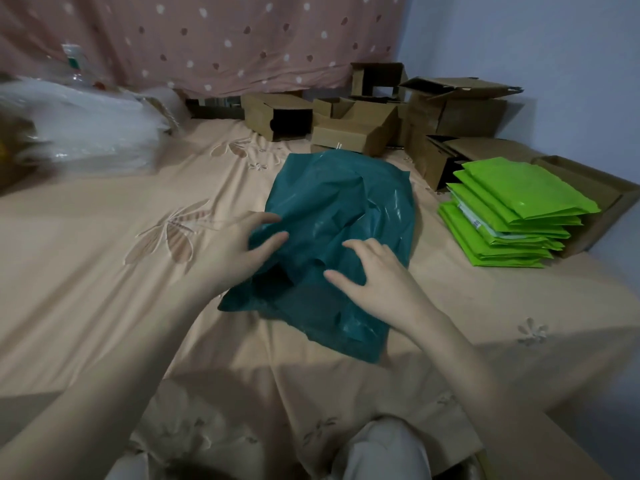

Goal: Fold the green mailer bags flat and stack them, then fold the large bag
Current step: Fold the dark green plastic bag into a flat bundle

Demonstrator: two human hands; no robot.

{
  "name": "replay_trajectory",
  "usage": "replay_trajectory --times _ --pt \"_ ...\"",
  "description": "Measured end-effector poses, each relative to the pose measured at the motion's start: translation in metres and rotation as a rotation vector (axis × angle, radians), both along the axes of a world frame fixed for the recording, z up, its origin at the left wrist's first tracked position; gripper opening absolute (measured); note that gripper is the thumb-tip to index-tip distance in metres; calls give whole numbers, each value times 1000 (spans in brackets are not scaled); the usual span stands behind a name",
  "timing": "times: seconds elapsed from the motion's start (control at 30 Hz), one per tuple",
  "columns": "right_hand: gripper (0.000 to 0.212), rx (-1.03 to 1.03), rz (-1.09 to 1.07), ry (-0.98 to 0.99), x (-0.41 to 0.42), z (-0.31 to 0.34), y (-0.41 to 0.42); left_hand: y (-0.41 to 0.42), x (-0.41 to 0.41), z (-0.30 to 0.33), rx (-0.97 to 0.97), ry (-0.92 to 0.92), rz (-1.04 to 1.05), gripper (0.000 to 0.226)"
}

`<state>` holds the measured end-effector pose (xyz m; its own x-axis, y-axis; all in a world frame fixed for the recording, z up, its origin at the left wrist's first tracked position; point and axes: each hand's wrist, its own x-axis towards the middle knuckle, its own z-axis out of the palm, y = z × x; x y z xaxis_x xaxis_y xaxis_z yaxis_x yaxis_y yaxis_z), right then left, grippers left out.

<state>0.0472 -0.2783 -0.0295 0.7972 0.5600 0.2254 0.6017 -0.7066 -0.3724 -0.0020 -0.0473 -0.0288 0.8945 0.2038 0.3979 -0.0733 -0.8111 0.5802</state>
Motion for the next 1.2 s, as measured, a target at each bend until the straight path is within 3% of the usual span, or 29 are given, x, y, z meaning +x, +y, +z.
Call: replay_trajectory --times 0.1,0.2,0.33,0.53,0.77,0.83,0.93,1.0,1.1,1.2 --pt "79 -90 50 46 -17 -8 11 -15 -7 0 176 151 -179 62" --pt "64 -105 25 41 -17 -13 11 -15 -7 -9 334 270 -182 66" --pt "51 -123 -21 -36 -11 -10 -3 -5 -14 -13 315 221 -104 50" --pt "71 -93 -105 -123 2 -2 -31 10 -25 -15 263 188 -28 71" --pt "62 -2 -250 -273 20 9 -70 11 -29 -11 235 54 -55 66" --pt "65 -8 -202 -235 20 9 -73 12 -28 -13 242 94 -67 67" --pt "67 49 -145 -26 18 6 -81 16 -30 -12 179 263 -184 61" --pt "58 67 -128 67 17 3 -86 18 -36 -9 124 367 -244 57" --pt "42 134 -115 57 16 0 -85 16 -41 -8 92 362 -263 56" --pt "46 141 -109 31 18 -5 -80 7 -42 -3 181 354 -242 64"
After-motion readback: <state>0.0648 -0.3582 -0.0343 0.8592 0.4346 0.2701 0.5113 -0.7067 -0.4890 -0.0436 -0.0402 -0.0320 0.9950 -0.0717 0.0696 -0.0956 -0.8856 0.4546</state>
